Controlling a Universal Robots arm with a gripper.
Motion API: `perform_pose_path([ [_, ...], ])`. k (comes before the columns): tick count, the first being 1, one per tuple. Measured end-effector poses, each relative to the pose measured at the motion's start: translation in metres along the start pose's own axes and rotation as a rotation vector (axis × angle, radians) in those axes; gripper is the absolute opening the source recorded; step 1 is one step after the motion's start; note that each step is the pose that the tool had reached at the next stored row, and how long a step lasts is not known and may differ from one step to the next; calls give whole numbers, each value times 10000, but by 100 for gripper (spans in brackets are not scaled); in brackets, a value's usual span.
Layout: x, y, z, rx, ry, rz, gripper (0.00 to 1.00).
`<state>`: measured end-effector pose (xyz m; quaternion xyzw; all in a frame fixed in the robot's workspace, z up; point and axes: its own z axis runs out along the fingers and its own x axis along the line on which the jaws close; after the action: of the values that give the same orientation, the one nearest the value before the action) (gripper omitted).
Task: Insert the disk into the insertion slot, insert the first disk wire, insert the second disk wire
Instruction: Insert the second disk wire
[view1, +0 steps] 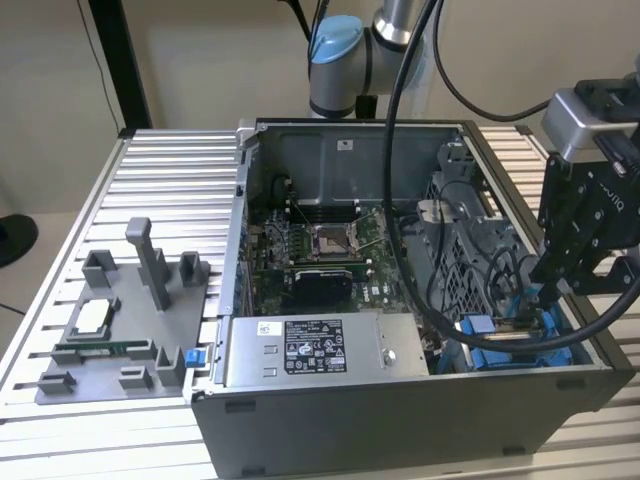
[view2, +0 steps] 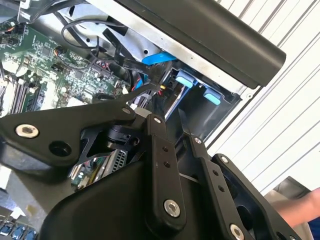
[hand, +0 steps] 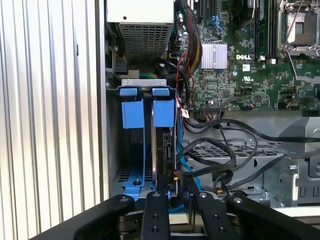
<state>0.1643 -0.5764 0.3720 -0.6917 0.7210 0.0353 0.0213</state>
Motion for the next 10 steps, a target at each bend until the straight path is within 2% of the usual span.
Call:
perform_pose_path([
  [10, -3, -64, -2, -12, 2, 1, 100],
])
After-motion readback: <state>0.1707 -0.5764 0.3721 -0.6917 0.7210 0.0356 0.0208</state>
